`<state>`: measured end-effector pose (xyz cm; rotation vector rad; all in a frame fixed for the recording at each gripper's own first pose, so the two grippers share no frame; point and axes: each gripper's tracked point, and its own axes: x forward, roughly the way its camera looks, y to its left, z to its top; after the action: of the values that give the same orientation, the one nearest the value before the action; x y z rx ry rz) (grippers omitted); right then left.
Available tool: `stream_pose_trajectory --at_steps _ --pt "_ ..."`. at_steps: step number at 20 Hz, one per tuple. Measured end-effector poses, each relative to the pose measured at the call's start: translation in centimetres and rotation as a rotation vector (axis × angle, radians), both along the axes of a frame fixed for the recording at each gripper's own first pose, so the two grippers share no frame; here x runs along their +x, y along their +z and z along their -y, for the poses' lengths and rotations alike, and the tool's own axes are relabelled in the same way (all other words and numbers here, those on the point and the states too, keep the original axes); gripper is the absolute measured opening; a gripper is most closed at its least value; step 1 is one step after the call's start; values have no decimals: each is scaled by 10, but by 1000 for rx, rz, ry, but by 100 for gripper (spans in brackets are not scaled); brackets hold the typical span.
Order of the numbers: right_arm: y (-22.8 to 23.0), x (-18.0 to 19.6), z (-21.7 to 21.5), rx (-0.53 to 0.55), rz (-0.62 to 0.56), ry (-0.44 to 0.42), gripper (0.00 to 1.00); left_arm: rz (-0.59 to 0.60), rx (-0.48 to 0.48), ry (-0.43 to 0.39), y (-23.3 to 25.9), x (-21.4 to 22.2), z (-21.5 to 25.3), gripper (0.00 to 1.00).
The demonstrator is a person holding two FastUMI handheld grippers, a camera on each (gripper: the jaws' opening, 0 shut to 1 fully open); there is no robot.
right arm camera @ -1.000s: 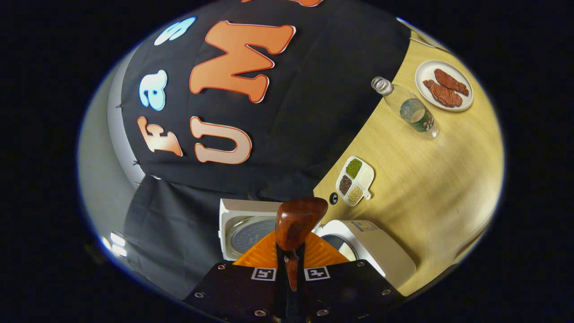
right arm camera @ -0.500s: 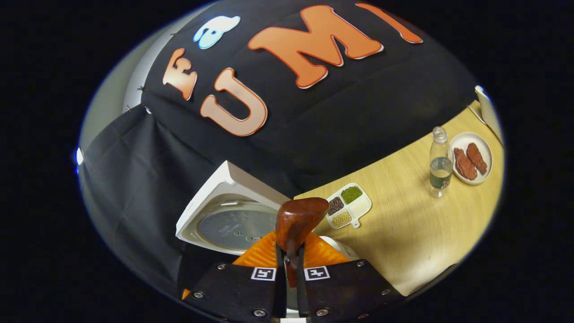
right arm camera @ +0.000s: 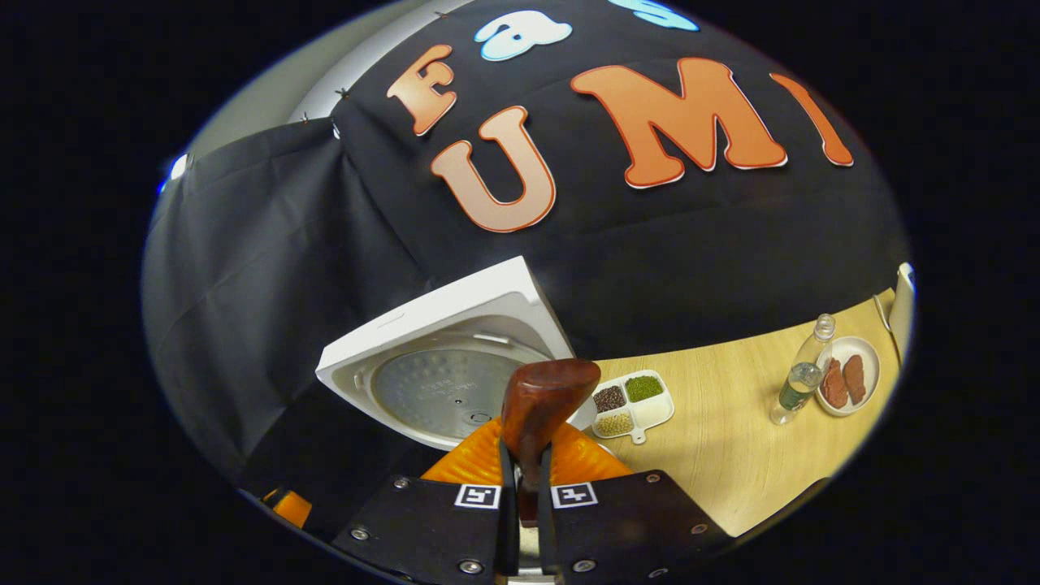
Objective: Close the left gripper, press the button to open the rice cooker; take a wooden spoon from the chopstick holder with the right hand, scoop a spoonful of rice and pour it into the rice cooker, then put the wooden spoon back into the chopstick holder.
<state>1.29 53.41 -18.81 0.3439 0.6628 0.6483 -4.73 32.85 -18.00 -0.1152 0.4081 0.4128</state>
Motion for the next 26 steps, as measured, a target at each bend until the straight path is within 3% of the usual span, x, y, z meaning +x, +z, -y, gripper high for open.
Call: stream_pose_trajectory --at_steps 8,13,16,20,26 --pt "13 -11 -17 -147 245 98 8 -21 -25 31 -13 -10 -4 98" --pt "36 -30 -33 -193 453 206 8 -16 -9 40 -13 -14 -3 96" --pt "47 -39 -34 -197 517 237 9 -21 -12 50 -14 -18 -1 98" --pt "58 -40 -24 -152 514 239 8 -19 4 53 -10 -23 5 97" --pt "67 -32 37 -49 369 180 9 8 30 63 11 -32 38 99"
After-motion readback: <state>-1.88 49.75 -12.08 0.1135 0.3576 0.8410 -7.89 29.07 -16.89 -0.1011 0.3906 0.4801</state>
